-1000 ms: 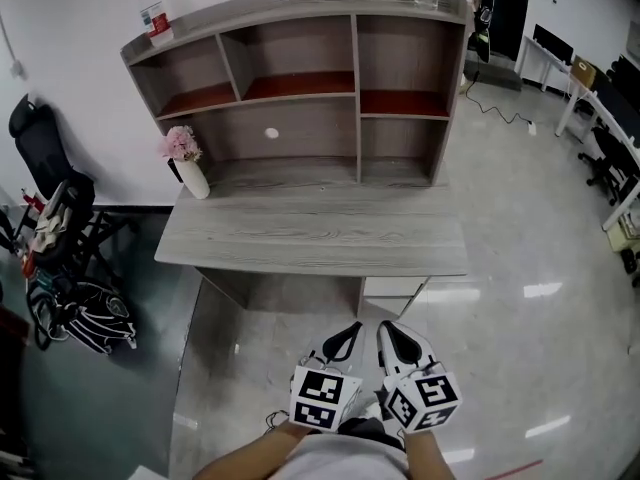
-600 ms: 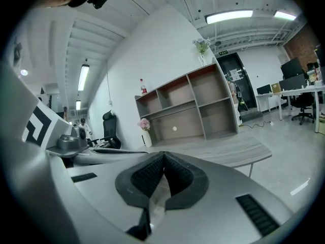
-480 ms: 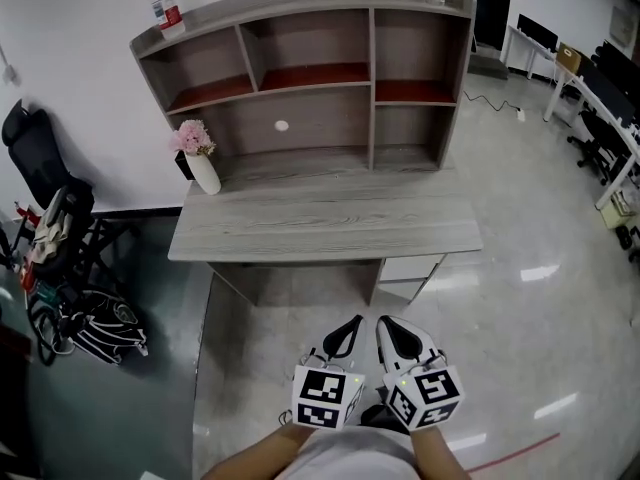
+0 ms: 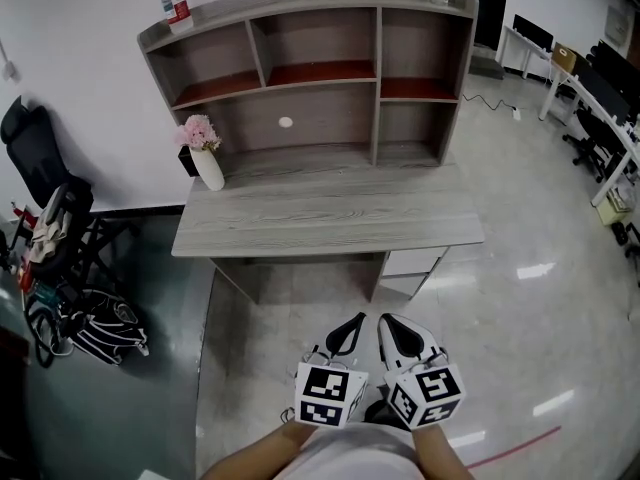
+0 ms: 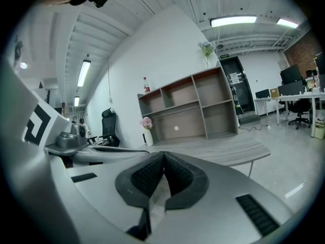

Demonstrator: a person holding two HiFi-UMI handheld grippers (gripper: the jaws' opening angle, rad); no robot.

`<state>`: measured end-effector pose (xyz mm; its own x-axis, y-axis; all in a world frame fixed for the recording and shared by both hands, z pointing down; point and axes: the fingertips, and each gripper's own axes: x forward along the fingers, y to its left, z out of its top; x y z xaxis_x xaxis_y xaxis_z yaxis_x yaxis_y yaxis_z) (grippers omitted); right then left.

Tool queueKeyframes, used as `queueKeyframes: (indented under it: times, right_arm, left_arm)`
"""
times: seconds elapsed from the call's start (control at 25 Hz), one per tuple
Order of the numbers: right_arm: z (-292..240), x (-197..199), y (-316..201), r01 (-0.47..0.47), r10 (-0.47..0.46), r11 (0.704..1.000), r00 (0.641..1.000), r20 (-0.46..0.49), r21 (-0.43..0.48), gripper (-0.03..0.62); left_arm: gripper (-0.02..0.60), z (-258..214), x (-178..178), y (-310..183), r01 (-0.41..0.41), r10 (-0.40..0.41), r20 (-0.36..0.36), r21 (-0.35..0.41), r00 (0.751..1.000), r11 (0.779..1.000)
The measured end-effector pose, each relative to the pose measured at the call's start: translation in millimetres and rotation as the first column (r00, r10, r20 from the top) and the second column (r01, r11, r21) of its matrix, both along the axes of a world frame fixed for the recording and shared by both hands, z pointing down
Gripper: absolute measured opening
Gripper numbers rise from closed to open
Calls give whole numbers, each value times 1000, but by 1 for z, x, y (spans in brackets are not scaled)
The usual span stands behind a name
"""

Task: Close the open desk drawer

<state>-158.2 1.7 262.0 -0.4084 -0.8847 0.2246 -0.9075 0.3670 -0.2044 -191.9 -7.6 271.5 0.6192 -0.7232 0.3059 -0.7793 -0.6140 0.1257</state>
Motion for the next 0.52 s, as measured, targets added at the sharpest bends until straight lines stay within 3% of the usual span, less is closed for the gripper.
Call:
queueKeyframes:
  times: [0.52]
  right_arm:
    - [-3,-4,3,-11,11,1000,1000,-23,11,0]
  left_arm:
    - [5,-3,-4,4,-12,12,-11,8,1000,1000]
